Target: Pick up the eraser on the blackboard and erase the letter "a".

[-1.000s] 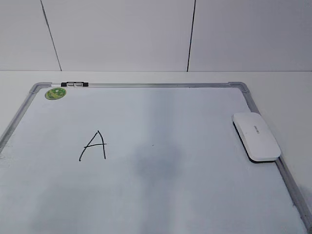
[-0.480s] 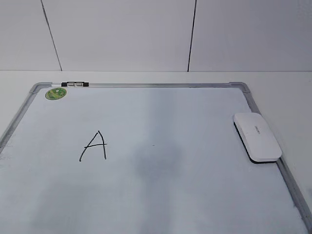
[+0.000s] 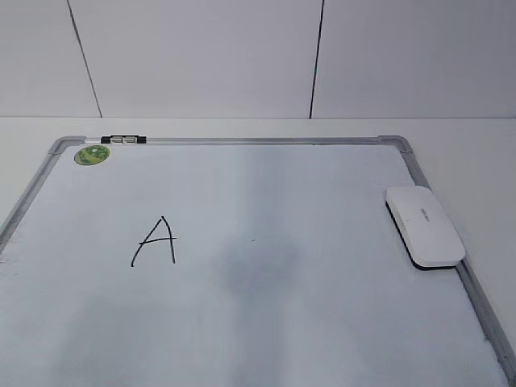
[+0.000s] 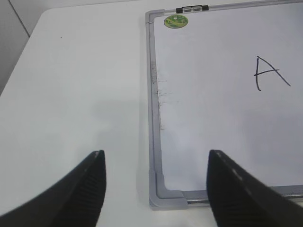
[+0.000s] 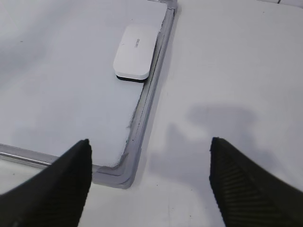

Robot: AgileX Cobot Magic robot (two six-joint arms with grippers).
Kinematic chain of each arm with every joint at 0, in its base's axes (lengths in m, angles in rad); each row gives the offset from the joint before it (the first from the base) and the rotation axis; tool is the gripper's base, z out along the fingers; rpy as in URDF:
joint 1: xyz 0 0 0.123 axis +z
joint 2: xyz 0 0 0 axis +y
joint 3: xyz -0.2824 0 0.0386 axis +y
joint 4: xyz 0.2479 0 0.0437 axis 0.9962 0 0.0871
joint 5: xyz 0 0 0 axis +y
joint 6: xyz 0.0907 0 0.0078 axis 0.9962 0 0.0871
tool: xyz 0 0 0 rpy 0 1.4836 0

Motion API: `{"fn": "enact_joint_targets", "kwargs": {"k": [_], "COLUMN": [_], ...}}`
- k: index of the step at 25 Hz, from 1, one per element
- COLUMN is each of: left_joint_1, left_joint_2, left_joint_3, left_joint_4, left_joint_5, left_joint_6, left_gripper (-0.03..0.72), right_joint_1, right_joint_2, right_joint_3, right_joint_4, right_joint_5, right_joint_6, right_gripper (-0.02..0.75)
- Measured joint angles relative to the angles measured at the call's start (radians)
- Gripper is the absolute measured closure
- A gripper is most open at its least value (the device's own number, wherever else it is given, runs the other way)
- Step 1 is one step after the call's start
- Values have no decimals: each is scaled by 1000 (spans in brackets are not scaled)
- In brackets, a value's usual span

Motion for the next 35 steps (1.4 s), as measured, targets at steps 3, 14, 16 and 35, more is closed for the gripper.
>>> {"fn": "enact_joint_targets", "kwargs": {"k": [3,14,16,35], "left_joint_1": [0,0,0,-12], "left_joint_2": [0,0,0,0], "left_joint_3": [0,0,0,0], "left_joint_4": [-4,-8,-8,-8], "left_joint_5": [-1,-2,-2,-2], "left_joint_6": [0,0,0,0], "left_gripper": [190,191,191,191], "right_joint_1": [0,-3,-22,-181], "right_joint_2": [0,0,0,0], "right_joint_3": [0,2,2,2], "right_joint_4": [-2,-4,-4,-4], "right_joint_5": [0,2,2,2], "right_joint_6": [0,0,0,0], "right_gripper": [146,146,146,146]}}
